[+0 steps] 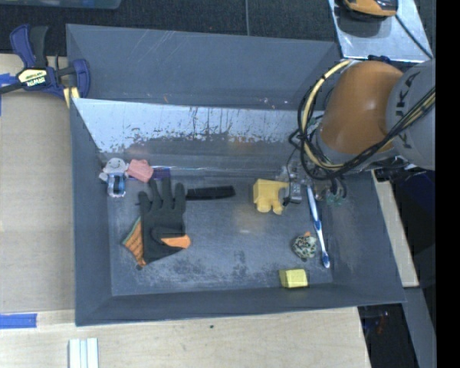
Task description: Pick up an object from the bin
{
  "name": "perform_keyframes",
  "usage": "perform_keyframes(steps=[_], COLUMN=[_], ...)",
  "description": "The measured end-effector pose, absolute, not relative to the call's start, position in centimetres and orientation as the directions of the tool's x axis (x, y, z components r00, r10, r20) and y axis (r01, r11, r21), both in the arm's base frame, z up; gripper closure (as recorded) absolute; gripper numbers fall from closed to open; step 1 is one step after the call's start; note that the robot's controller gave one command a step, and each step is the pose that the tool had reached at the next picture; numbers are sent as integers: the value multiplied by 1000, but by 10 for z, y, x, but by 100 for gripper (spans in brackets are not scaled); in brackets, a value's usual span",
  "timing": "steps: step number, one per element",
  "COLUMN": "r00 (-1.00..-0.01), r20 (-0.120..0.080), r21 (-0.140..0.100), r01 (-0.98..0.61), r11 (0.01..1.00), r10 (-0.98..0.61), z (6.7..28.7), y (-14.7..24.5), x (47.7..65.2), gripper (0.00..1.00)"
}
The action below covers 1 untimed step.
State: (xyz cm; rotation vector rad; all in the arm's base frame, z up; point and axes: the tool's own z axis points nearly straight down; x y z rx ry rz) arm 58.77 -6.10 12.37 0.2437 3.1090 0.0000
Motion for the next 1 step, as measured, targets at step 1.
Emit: perform_keyframes(steps=[1], r00=[-988], r20=[-23], r21=[2], r01=[156], r11=[988], r10=[156], z=[165], y=[-61], x=[587], gripper=[100])
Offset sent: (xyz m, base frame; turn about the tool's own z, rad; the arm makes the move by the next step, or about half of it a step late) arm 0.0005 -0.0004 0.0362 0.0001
